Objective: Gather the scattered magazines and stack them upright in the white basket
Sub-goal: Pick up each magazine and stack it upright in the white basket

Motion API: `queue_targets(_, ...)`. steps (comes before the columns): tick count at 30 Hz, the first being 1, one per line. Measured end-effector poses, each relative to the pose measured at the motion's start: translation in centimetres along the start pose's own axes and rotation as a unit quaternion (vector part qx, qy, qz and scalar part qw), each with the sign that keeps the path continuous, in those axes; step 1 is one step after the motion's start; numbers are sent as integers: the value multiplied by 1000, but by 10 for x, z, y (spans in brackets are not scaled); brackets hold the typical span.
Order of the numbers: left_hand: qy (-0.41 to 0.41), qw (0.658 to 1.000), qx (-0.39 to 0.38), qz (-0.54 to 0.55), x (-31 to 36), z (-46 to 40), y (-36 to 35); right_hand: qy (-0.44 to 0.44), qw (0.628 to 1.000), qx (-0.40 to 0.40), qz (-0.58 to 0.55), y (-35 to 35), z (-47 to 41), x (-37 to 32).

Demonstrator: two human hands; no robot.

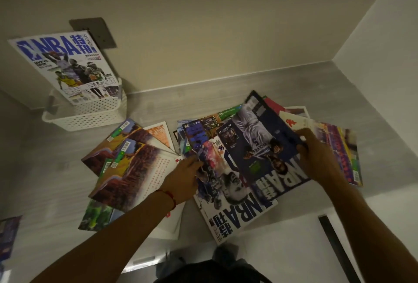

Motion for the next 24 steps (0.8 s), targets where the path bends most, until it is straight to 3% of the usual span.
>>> queue_targets(3,-74,957,276,40,38,17,105,123,983,-32,130,33,-8,-80)
queue_targets(6,-125,907,401,-33,78,33,178,225,934,-108,254,33,-8,-161)
queue_targets(8,-108,925,351,-94,87,20,191,303,892,-116,316,23,-6,-209)
queue_targets(10,-89,973,214,14,77,2,177,374,854,-103,346,9,-2,-253)
queue_targets(11,-81,978,165,102,70,-1,168,407,840,-94,346,1,2,-271)
queue_targets(13,-60,962,181,197,50,5,166,477,824,-53,300,-11,13,-300)
queue_targets(15,-39,947,206,241,23,19,166,494,848,14,192,-9,17,-312)
queue_targets(18,-15,931,210,298,-24,36,162,370,924,97,-4,0,-2,-295)
queue_targets(21,26,894,194,403,-74,54,158,125,957,124,-230,-14,-28,-249)
queue_targets(22,40,878,189,438,-89,61,157,15,946,80,-313,-37,-33,-233)
queue_targets(24,63,851,180,489,-118,71,155,-138,869,-74,-469,-103,-29,-221)
Point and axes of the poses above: each hand's wrist, its own z-axis away from the middle knuckle, its own y-axis out of the back of the hand, x = y × z, the point moved 9 cm from there along -z, towards the middle knuckle, and after that the axes turned 15 degrees about -z, right-handed, at the moved point
